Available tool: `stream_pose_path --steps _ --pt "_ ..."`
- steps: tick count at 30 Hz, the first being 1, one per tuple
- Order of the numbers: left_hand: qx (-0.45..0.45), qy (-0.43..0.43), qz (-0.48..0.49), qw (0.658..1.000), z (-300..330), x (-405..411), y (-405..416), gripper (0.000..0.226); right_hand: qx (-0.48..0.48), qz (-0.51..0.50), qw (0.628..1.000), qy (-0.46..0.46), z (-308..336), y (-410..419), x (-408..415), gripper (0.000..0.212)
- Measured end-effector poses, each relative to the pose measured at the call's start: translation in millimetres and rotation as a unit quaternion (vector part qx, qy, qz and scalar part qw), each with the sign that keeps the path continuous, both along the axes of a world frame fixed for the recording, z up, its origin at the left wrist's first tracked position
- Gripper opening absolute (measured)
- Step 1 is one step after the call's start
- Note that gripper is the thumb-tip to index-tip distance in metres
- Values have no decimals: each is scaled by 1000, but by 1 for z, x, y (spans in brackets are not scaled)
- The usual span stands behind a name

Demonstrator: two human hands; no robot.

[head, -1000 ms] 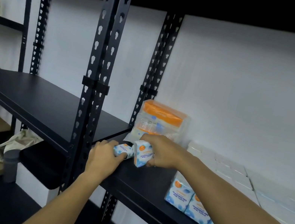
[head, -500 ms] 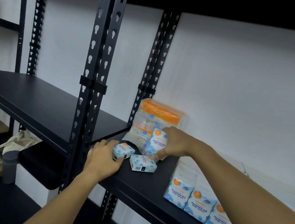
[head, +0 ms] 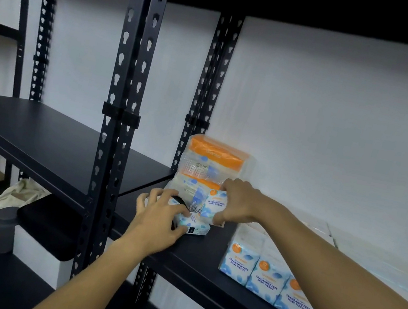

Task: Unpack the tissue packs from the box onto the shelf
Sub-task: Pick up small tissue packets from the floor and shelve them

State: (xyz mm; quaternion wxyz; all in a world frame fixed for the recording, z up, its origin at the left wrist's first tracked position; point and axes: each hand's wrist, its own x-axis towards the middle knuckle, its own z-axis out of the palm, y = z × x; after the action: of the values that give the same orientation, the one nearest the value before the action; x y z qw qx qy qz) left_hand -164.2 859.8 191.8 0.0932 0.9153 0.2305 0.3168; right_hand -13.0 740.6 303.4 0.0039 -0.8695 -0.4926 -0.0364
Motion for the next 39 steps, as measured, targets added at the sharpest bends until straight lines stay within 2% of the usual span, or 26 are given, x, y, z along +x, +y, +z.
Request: stream_pose_path --steps 3,8,12,18,24,30,34,39 --pt "7 -23 12 1000 -2 -1 -5 29 9 -11 1000 -11 1 -3 3 71" --pt "16 -30 27 999 -3 3 -12 33 44 -30 998 26 2 -6 2 63" --pt "-19 -32 4 999 -2 5 -19 38 59 -40 997 33 1 -9 2 57" --pt "-29 -13 -34 999 -1 5 -18 33 65 -38 997 30 1 -15 2 51" --pt "-20 -2 -11 1000 4 19 -26 39 73 -47 996 2 2 -23 0 42" --pt "-35 -18 4 999 4 25 -27 42 61 -43 997 -5 -4 -27 6 50" --pt "-28 -73 40 996 5 10 -14 30 82 -26 996 0 -8 -29 1 58" --pt "-48 -68 91 992 3 -13 13 29 97 26 995 -7 -21 -30 -30 65"
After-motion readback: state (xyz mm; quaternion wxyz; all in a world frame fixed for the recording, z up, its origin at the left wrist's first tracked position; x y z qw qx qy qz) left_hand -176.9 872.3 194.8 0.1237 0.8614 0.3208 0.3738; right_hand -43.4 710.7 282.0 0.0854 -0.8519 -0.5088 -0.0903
